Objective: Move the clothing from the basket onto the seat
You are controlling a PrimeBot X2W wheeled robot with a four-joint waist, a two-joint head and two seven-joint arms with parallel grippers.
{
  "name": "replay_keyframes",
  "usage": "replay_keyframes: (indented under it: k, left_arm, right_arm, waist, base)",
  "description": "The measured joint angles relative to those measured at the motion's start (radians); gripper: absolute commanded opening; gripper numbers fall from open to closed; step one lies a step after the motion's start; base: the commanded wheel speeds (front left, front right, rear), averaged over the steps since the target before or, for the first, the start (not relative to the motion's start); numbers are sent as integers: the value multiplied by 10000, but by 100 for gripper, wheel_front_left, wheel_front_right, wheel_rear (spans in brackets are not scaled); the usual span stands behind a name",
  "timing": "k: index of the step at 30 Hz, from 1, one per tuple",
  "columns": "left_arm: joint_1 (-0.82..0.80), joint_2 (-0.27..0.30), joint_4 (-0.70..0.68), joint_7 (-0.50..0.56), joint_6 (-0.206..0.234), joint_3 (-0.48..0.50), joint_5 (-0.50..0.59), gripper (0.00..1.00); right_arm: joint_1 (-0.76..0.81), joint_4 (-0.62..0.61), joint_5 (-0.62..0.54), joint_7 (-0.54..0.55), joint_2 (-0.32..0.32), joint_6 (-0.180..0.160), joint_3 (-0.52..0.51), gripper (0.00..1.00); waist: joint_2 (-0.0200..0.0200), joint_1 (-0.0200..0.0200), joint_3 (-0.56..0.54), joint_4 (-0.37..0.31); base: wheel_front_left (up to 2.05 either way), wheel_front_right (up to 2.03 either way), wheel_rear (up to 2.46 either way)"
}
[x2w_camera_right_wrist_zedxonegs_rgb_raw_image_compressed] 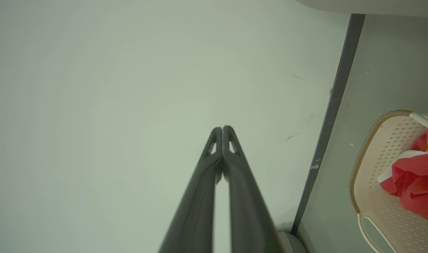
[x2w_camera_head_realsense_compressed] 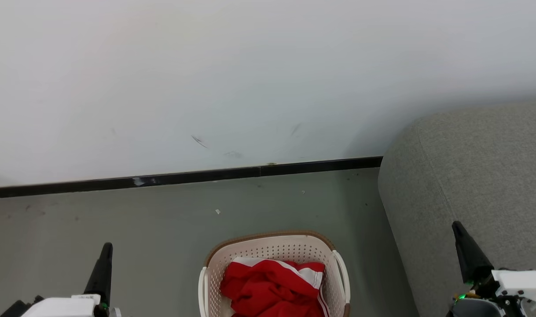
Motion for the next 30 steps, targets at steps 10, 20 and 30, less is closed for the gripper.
replay_keyframes:
  k: [10, 20, 30]
  left_arm:
    - [480, -288, 408, -130, 33, -159, 75, 100]
    - [480, -267, 213, -489, 61, -399, 926, 100]
    - [478, -61, -86, -857, 251, -708, 2307, 100]
  right_arm:
    - [469, 374, -134, -121, 297, 0, 119, 100]
    - [470, 376, -938, -443, 299, 0, 366, 100]
    - [458, 293, -2594, -740, 301, 0, 374, 100]
  waist:
    - [0, 0, -1, 1]
    - [0, 3, -31, 11]
    - [0, 49, -95, 23]
  base:
    - [0, 0, 0]
    - [0, 0, 0]
    - [0, 0, 0]
